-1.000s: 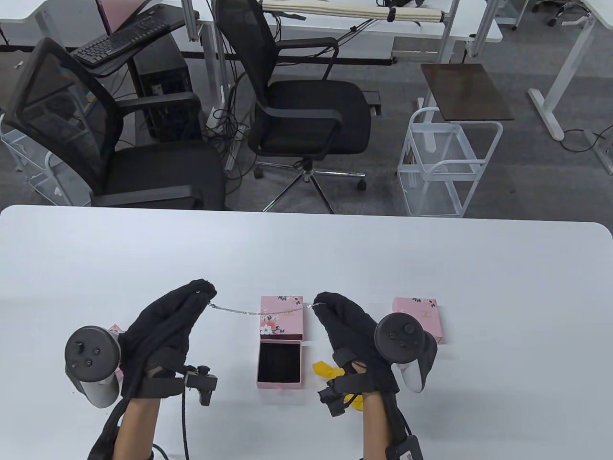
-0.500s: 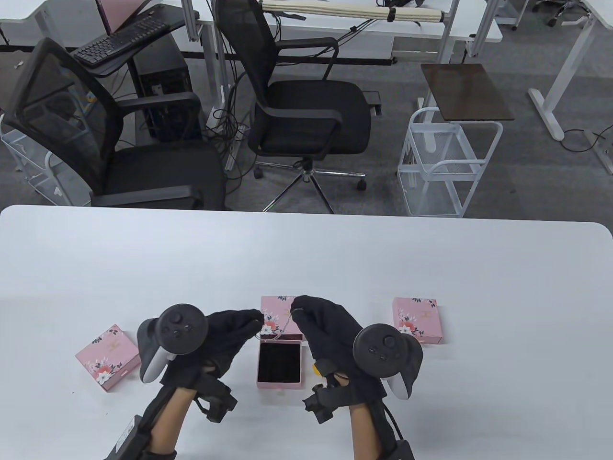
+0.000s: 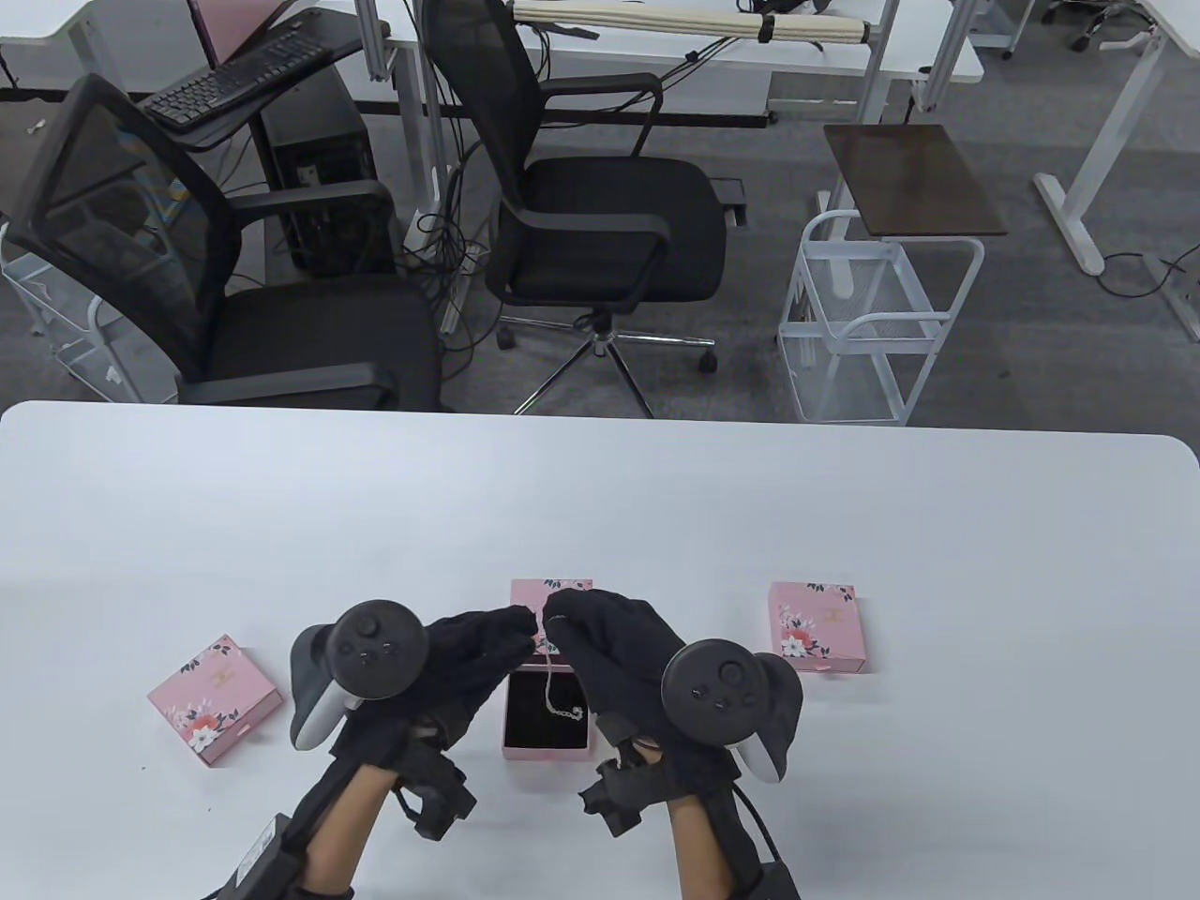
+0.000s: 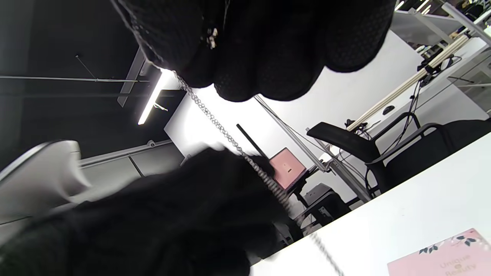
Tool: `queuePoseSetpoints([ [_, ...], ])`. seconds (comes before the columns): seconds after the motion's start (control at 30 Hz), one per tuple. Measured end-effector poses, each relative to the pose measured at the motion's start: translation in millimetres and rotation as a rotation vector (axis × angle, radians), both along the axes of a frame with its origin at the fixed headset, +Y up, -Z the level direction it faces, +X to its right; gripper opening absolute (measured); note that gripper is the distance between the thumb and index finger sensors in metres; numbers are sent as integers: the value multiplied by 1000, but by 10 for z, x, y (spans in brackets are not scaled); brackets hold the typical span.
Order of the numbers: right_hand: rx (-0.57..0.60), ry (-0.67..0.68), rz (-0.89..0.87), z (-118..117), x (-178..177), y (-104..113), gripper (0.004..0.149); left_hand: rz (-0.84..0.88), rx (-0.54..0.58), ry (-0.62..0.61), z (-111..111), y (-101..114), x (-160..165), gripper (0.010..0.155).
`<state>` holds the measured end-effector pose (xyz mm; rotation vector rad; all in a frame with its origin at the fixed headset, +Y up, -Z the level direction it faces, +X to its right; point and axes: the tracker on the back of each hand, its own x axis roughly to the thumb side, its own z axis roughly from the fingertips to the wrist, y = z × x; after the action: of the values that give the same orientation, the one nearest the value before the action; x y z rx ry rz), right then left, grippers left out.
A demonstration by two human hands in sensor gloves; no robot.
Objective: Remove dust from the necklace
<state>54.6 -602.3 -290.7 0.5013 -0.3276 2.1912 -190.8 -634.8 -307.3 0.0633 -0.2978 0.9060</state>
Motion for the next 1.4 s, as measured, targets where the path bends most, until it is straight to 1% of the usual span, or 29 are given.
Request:
queuePoseSetpoints([
  [0.03,4,-6,5,2,0,2,35,132,12,4,28,22,-19,47],
  [0.07,8,-9,11,4,-2,5,35,235,-9,-15,48,44,-13,48],
  [0.1,11,-11,12,8,-5,8,35,267,-39,-53,61,61,1,50],
  [0.17,21,-16,12,21,-14,15,35,212,-87,-134,73,82,49,53],
  [0.23,31,-19,18,37,-28,28,34,111,-69,-132,82,82,109,52],
  [0.3,42,-24,33,50,-40,39,34,77,-45,-109,90,74,156,47],
  [0.37,47,-32,46,51,-42,39,34,111,-27,-108,97,73,175,38],
  [0.43,50,-42,50,45,-31,34,35,130,-32,-121,103,82,175,37],
  [0.53,27,-48,28,0,10,-13,35,136,-52,-182,94,98,157,38],
  [0.7,-52,-20,-32,-95,43,-125,36,216,-114,-249,70,93,128,39],
  [0.77,-111,13,-38,-142,32,-187,36,266,-141,-258,55,73,109,39],
  [0.87,-153,33,-32,-179,4,-244,37,314,-167,-262,33,44,86,39],
  [1.0,-205,58,14,-209,-32,-291,39,388,-194,-249,20,14,61,38],
  [1.13,-207,44,38,-216,-41,-303,44,454,-200,-157,28,-4,2,38],
  [1.23,-164,11,26,-174,-29,-244,46,461,-175,-86,31,-1,-58,37],
  [1.33,-103,-3,-13,-109,-36,-158,41,457,-153,-34,30,-3,-96,37],
  [1.4,-88,27,-29,-58,-66,-97,38,464,-135,5,38,-5,-111,37],
])
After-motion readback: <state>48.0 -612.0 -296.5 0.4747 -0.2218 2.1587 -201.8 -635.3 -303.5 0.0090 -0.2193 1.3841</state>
